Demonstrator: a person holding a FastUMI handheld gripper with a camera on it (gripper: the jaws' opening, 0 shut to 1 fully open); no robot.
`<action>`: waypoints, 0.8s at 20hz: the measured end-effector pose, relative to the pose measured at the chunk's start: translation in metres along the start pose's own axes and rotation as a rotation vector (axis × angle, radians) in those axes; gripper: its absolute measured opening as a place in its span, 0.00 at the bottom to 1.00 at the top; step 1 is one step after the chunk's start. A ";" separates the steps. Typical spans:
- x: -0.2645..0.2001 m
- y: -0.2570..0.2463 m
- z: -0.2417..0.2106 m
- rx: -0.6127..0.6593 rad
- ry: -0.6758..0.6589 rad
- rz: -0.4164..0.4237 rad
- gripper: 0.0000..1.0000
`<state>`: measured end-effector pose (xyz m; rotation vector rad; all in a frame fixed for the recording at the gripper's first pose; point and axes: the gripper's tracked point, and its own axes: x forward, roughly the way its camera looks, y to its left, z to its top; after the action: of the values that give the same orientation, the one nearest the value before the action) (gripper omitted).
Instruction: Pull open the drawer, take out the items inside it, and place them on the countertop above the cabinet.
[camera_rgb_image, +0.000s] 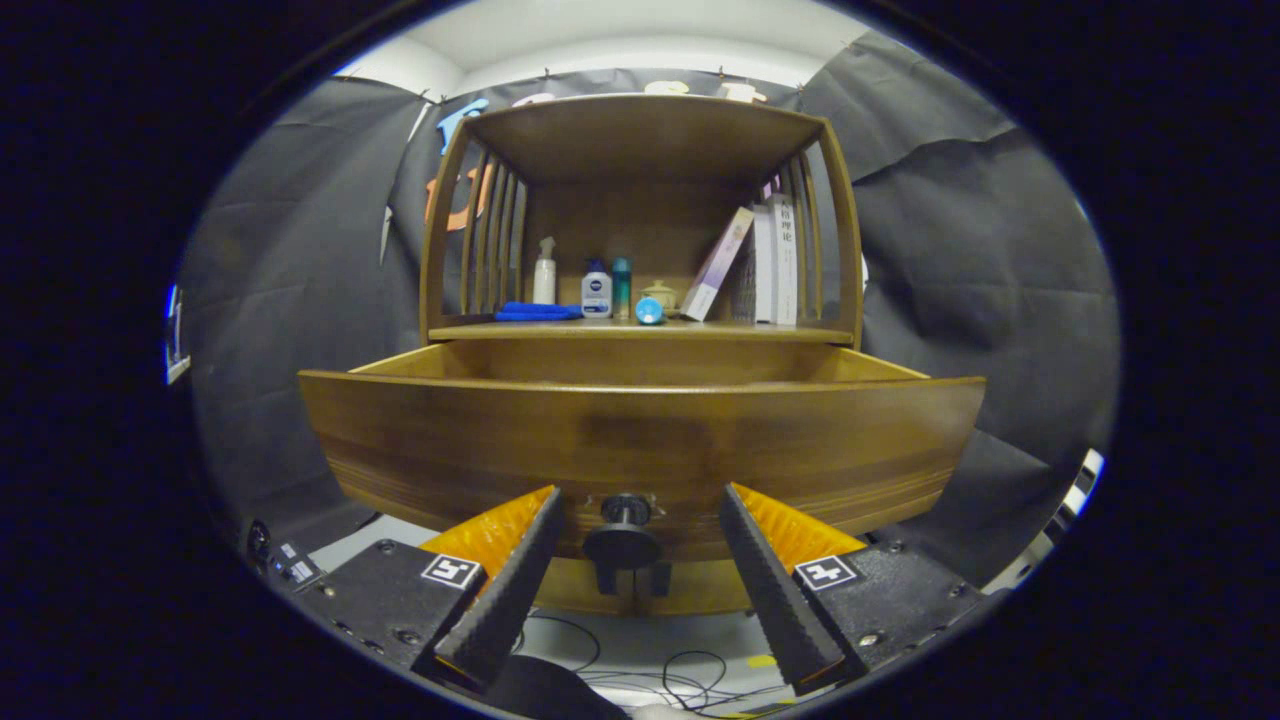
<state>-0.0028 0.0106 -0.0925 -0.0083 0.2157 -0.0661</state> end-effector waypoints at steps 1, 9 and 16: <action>0.005 0.003 -0.003 -0.002 0.012 0.008 0.99; 0.028 -0.005 -0.004 -0.004 0.015 -0.027 1.00; 0.046 -0.005 0.005 -0.022 0.013 -0.025 0.99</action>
<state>0.0426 0.0030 -0.0974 -0.0329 0.2292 -0.0890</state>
